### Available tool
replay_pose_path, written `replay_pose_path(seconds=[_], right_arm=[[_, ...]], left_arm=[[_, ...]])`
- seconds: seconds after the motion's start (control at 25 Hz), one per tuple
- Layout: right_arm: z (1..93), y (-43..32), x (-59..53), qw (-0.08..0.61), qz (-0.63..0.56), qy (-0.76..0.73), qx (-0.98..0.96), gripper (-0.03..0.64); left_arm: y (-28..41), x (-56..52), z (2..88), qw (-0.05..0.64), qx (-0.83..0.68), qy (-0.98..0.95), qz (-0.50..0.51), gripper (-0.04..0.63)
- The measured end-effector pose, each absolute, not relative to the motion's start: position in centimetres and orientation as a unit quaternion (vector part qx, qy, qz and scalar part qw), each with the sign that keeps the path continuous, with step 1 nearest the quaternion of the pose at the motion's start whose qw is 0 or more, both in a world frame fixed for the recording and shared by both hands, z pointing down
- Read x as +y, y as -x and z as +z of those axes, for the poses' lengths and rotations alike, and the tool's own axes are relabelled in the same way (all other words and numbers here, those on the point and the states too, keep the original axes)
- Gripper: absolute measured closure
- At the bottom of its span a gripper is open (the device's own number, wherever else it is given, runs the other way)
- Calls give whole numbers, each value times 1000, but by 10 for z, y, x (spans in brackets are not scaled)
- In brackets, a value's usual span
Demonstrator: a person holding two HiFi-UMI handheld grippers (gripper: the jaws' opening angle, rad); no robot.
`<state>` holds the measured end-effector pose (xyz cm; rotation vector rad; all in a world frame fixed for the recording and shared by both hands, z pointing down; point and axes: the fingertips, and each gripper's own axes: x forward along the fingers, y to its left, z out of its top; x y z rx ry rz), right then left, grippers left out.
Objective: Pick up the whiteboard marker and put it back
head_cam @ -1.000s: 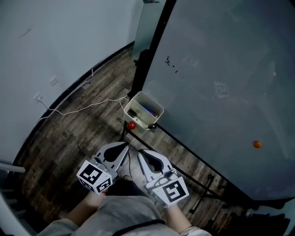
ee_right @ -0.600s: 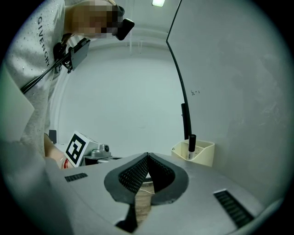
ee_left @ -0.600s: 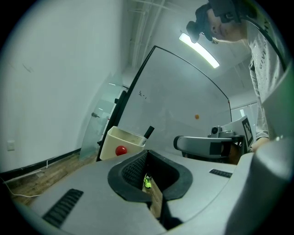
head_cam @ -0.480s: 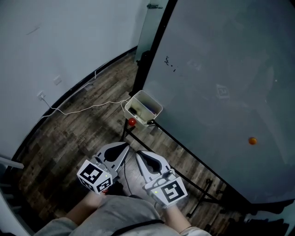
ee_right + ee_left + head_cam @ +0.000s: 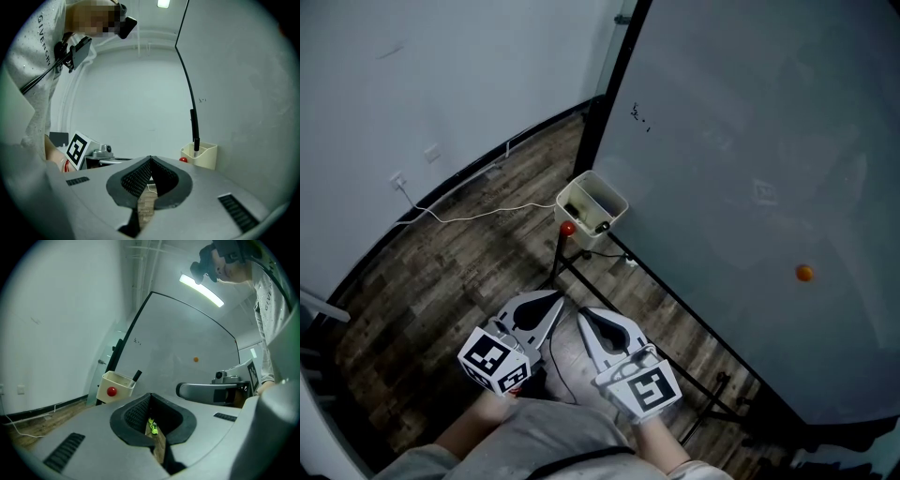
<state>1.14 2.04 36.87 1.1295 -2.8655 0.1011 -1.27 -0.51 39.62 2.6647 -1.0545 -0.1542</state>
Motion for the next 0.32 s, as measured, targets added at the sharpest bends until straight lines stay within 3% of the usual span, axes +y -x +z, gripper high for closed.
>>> replay_pose_path(seconds=[0.32], right_arm=[[362, -23, 56, 26, 26, -363, -931, 597]], left_arm=[[6, 34, 382, 121, -385, -913, -59, 580]])
